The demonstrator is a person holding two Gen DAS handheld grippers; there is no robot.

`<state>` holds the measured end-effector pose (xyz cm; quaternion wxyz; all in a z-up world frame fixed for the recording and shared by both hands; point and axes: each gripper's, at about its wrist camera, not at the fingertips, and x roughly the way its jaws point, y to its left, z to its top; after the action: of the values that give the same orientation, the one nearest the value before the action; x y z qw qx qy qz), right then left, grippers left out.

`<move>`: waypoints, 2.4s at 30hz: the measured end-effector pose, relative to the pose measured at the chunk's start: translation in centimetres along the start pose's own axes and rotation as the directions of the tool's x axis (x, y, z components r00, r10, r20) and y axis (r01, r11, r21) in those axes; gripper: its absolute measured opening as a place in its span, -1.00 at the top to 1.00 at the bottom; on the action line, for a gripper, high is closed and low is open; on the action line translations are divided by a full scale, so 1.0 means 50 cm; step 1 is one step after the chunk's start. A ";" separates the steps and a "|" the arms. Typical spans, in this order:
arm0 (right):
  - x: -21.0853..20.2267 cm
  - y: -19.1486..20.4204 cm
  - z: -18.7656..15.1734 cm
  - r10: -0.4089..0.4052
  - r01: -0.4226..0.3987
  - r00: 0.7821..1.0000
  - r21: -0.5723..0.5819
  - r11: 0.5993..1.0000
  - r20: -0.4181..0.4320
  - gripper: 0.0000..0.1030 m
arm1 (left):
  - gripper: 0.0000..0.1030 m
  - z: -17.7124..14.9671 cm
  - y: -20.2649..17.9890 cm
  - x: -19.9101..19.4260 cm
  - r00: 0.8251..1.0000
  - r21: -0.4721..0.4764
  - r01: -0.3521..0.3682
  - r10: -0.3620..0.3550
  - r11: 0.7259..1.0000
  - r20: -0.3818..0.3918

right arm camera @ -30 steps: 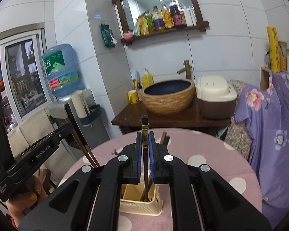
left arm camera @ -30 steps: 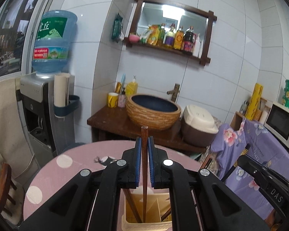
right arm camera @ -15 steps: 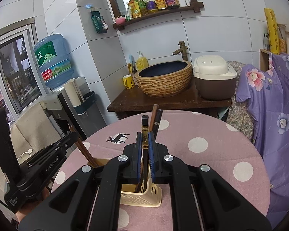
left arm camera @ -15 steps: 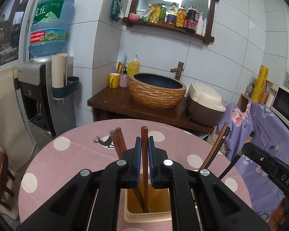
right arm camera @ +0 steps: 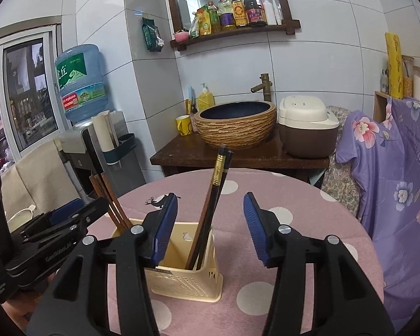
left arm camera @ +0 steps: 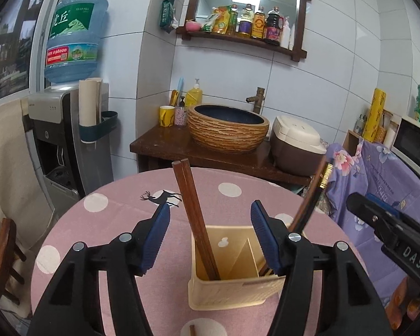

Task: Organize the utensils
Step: 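Lower the chopsticks into the holder and open both tools, then move both tools down toward the last wooden chopstick and the metal spoon, then grasp the wooden chopstick with the left tool while the right tool grasps the metal spoon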

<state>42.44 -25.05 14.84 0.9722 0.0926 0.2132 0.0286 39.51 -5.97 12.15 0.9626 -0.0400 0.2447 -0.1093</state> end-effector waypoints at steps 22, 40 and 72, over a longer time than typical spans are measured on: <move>-0.042 -0.002 -0.152 -0.038 0.034 0.996 -0.046 0.998 -0.084 -0.17 | -0.29 -0.154 -0.004 -0.002 0.975 0.165 0.010 0.027 0.986 -0.219; -0.036 -0.024 -0.286 -0.034 0.041 0.979 0.030 0.999 -0.201 -0.17 | 0.39 -0.297 0.032 0.070 0.895 0.123 0.012 0.044 0.992 -0.443; -0.022 0.079 -0.454 -0.025 -0.053 0.890 -0.158 0.986 -0.455 -0.17 | 0.83 -0.319 0.044 0.105 0.893 0.090 -0.014 0.053 0.996 -0.448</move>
<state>31.83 -17.49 -4.20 0.8992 0.0033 0.4313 0.0742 36.75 -5.40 -4.54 0.8825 0.0310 0.4565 -0.1092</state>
